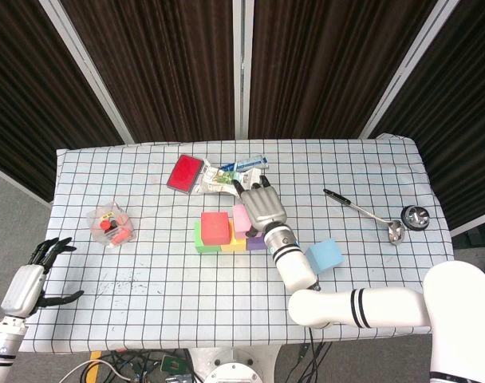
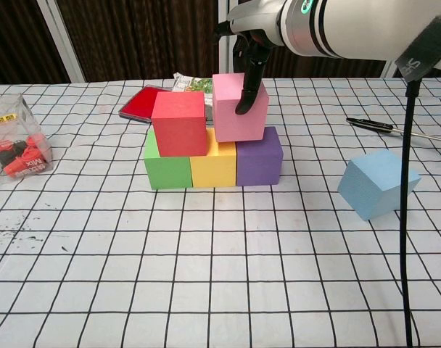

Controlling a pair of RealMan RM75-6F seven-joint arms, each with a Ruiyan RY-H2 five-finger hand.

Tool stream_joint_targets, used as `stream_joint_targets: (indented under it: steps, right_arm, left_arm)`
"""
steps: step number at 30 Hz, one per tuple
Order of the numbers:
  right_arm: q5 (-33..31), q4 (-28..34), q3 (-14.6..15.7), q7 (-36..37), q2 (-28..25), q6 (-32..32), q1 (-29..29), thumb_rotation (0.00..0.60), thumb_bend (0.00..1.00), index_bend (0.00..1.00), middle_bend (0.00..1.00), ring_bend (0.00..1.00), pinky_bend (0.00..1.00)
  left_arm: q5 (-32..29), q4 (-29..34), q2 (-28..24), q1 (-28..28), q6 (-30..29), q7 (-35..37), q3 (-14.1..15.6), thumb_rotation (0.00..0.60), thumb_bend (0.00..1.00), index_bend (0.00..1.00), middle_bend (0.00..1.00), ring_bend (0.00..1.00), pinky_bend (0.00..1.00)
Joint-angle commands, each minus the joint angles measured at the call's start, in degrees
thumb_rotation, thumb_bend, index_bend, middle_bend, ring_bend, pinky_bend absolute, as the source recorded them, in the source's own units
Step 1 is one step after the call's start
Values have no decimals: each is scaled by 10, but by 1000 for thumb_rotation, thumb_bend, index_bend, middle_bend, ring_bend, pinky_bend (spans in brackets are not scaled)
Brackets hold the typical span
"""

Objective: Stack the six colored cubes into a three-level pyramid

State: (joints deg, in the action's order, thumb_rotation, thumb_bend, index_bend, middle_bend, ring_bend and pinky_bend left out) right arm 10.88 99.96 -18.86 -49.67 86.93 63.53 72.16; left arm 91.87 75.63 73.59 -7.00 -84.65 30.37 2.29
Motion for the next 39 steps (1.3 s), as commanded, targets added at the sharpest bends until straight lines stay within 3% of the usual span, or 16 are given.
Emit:
stream_joint_targets:
  steps: [1, 16, 39]
  right_arm:
    - [-2, 3, 4, -1, 0, 2, 1, 600, 70, 0, 584, 190, 0]
    - [-6, -9, 15, 5, 15, 0, 6, 600, 70, 0, 558, 190, 0]
    - [-10, -24, 14, 16, 21, -17, 10, 600, 45, 0, 309, 126, 0]
  left_arm:
    - [0, -1, 1, 0, 0, 0, 0, 600, 0, 100, 215, 48, 45]
    - [0, -4, 2, 0, -1, 4, 1, 600, 0, 100, 215, 48, 45]
    - [-5, -13, 5, 1, 5, 11, 1, 600, 0, 100, 215, 48, 46]
